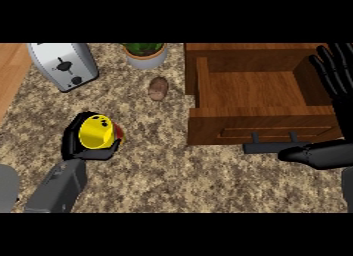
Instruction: Pick up the cup, place it into the drawer and close the drawer
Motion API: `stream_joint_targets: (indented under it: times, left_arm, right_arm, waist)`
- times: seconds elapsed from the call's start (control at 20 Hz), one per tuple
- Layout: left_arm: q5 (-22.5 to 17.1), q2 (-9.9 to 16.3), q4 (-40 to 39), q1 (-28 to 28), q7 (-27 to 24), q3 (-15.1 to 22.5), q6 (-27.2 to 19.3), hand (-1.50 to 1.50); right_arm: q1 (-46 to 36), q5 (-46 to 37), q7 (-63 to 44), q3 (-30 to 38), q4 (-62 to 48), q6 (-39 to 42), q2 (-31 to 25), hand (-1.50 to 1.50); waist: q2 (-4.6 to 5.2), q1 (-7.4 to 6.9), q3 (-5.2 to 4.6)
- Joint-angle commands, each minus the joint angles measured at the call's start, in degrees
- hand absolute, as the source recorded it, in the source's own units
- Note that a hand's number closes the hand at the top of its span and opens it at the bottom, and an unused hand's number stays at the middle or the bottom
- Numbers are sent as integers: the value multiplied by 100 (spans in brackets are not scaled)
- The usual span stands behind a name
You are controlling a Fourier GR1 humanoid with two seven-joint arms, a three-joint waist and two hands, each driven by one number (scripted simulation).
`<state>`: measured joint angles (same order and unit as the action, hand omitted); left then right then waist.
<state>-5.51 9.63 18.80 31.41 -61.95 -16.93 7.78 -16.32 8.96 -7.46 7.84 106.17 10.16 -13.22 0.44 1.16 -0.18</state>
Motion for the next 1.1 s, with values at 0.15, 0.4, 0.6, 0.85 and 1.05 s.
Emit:
stream_joint_targets:
  times: [0.15, 0.4, 0.6, 0.85, 1.05]
  left_arm:
    - [16, -282, 589, 425, -98, 222, 282, 150]
    - [17, -615, 1548, 926, 795, 508, -114, 150]
    - [-57, -770, 2308, 1391, 2134, 745, -251, 150]
    - [-10, -950, 2988, 2013, 3218, 973, -762, 150]
    - [-126, -958, 2989, 2840, 3936, 1420, -1514, 150]
  right_arm:
    - [141, -406, 87, -304, -1, -115, 164, -150]
    - [-34, -212, 339, 87, -521, 55, -52, -150]
    - [-165, -88, -285, 159, 61, -94, -148, -150]
    - [77, -162, 84, 47, -82, -51, 42, -150]
    - [211, -133, 358, 287, -221, 71, -113, -150]
  waist:
    - [-47, -92, 16]
    - [-66, -168, 24]
    - [-102, -189, 24]
    - [-68, -139, 22]
    - [-59, -59, 25]
